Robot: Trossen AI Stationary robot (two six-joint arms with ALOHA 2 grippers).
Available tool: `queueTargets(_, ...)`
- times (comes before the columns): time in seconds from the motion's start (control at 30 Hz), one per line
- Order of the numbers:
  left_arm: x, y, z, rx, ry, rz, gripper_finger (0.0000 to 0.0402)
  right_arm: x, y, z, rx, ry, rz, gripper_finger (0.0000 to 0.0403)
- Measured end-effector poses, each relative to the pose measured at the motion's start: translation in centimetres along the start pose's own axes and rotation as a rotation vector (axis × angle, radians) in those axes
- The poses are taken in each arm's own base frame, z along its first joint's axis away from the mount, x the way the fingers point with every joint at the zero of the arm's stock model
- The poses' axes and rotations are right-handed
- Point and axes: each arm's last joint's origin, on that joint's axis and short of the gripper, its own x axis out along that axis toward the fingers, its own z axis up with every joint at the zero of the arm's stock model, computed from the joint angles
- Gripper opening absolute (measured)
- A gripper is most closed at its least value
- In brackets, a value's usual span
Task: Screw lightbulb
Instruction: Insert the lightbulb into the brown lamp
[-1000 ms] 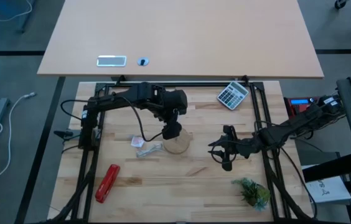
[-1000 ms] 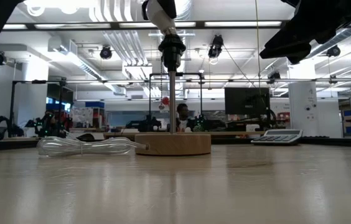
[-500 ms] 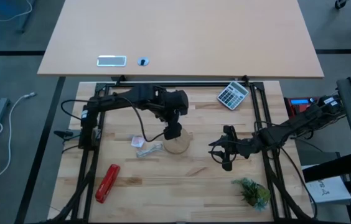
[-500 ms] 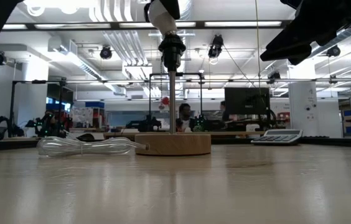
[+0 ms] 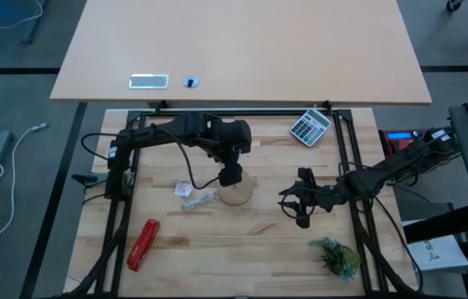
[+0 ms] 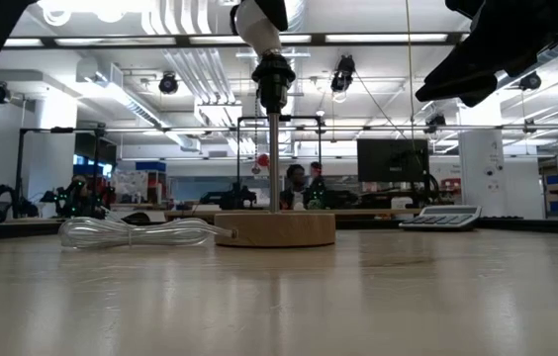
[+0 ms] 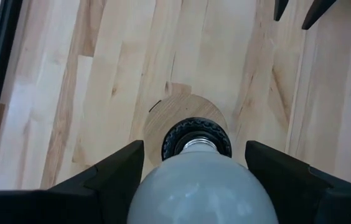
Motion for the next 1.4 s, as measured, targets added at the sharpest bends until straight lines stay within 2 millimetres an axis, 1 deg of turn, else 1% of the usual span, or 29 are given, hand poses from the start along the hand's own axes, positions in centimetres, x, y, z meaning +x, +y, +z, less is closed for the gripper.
queueTargets(0.23,0.0,0.0,0.4,-0.002,-0.047,0.000,0.0272,0.0,0.0,0.0,-0.002,0.000,0.000,0.0151)
queueTargets(0.5,-0.1,-0.1,1.0,-0.006,-0.109,-0.009,0.0265,0.0,0.0,0.1,0.003,-0.011,0.004,0.0144)
queueTargets(0.9,-0.1,0.0,1.1,-0.008,-0.122,0.023,0.0286,0.0,0.1,0.2,0.003,-0.020,0.007,0.0160)
queueTargets(1.23,-0.2,0.0,1.1,0.012,-0.123,0.024,0.0299,0.0,0.1,0.2,0.006,-0.020,0.007,0.0158)
queueTargets(1.4,-0.9,0.0,1.0,0.017,-0.146,0.021,0.0302,0.0,0.1,0.2,0.006,-0.020,0.007,0.0162)
